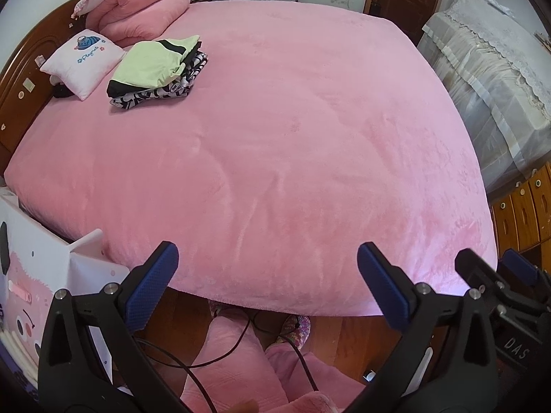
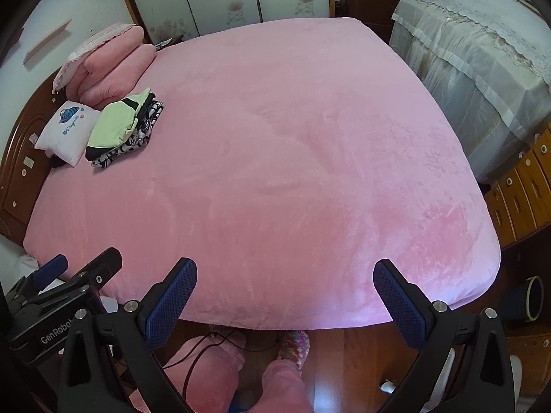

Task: Fold large clothes

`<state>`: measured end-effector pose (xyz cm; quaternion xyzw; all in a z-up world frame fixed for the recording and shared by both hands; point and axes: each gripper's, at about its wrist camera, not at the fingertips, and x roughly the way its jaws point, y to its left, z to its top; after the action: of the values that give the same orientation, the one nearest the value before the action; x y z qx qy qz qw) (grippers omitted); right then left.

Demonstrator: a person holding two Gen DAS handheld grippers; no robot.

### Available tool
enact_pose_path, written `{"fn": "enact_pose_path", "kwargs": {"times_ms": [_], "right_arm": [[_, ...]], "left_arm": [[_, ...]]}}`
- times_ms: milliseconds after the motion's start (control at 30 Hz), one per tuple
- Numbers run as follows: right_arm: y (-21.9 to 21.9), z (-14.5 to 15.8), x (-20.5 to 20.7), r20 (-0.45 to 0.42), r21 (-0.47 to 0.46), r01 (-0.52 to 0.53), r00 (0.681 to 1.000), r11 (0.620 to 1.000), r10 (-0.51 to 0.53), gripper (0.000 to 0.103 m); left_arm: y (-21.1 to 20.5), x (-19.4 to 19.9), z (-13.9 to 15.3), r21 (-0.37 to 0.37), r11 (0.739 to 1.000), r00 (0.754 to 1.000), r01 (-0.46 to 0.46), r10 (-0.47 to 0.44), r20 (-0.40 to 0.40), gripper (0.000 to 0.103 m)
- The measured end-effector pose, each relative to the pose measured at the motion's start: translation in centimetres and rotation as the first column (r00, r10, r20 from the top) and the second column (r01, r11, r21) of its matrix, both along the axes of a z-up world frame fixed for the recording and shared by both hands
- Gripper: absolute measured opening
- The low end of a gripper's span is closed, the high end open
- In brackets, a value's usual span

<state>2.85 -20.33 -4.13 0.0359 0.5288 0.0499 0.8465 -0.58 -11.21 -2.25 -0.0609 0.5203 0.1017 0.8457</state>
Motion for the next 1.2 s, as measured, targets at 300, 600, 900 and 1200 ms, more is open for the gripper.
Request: {"fn": "enact_pose_path", "kwargs": {"times_ms": [300, 600, 900, 1200], "right_arm": [[0.5, 0.1, -0.7, 0.006, -0.011, 0.004, 1.000, 1.000, -0.004, 0.103], [0.5, 0.1, -0.7, 0.004, -0.012, 0.001, 1.000, 1.000, -0.001, 0.103], [0.8, 0.0, -0.9, 0.006, -0.010, -0.002, 1.000, 1.000, 0.002, 0.103], [1.0, 0.1, -1.1, 0.008, -0.013, -0.006, 1.000, 1.000, 0.006, 0.103]], "left_arm": [[-0.5, -0.2, -0.2, -0.009, 1.000, 1.000, 0.019, -0.019, -0.001, 0.102], [-0.2, -0.3, -0.2, -0.010, 1.000, 1.000, 0.025, -0.025, -0.001, 0.102], [-0.8, -0.3, 0.2, -0.006, 1.000, 1.000, 0.000, 0.001, 0.015, 0.102], [-1.5, -0.5, 0.4, 0.002, 1.000, 1.000, 0.000, 0.000, 0.028, 0.102]]}}
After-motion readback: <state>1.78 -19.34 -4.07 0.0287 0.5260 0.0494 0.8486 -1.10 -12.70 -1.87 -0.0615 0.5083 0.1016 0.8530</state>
